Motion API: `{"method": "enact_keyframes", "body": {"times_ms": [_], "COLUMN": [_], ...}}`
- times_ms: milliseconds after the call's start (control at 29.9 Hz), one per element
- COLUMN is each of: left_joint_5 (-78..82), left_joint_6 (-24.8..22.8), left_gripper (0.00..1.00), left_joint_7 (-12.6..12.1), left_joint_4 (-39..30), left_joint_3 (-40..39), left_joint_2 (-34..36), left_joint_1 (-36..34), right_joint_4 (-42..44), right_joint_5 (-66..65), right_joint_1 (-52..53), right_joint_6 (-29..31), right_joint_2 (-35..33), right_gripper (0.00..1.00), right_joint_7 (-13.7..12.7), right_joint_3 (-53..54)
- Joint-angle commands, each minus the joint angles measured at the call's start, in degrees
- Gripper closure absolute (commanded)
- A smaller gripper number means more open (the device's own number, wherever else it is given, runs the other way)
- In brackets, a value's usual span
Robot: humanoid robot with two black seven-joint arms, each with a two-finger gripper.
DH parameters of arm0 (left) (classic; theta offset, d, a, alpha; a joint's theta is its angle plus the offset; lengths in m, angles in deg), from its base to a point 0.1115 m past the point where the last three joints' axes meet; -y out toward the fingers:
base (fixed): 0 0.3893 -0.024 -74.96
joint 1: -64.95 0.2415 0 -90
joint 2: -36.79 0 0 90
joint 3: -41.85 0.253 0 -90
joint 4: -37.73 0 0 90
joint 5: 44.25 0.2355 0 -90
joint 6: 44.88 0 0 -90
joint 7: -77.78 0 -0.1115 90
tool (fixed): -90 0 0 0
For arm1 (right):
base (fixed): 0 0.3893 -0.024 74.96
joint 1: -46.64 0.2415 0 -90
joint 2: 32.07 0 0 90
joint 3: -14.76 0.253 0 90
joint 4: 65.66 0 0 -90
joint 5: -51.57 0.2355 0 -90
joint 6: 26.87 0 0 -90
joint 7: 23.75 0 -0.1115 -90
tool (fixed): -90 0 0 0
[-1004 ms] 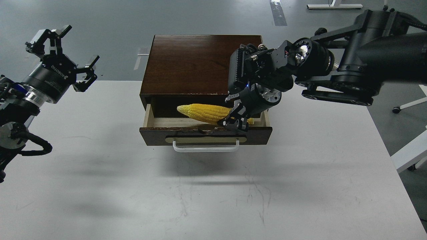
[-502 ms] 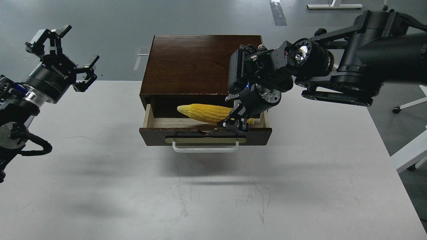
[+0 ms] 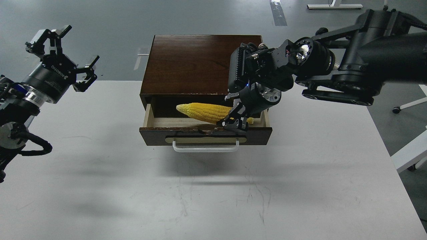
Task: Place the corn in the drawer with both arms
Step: 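Lower the corn cob into the open drawer and open the right gripper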
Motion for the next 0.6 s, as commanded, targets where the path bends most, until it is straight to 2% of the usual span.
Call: {"method": "enact_keyframes", "body": {"times_ms": [0,569], "left_joint_5": [0.00,0.00], "left_joint_6": [0.00,0.00], "left_gripper": [0.02,0.02], "left_joint_7": [0.00,0.00], "left_joint_4": [0.00,0.00], "left_joint_3": [0.00,0.00], "left_joint_2": [0.00,-0.09], "left_joint_1": [0.00,0.00], "right_joint_4": [0.02,-0.15], "right_joint_5": [0.00,0.53], "right_joint_1": [0.03,0.82], "right_joint_6": [0.00,-0.09], "right_joint_2": [-0.02,-0.28], "right_gripper": [0.39,0.38], "right_joint_7": [0.00,0.00], "right_joint_3": [0.00,1.48]}}
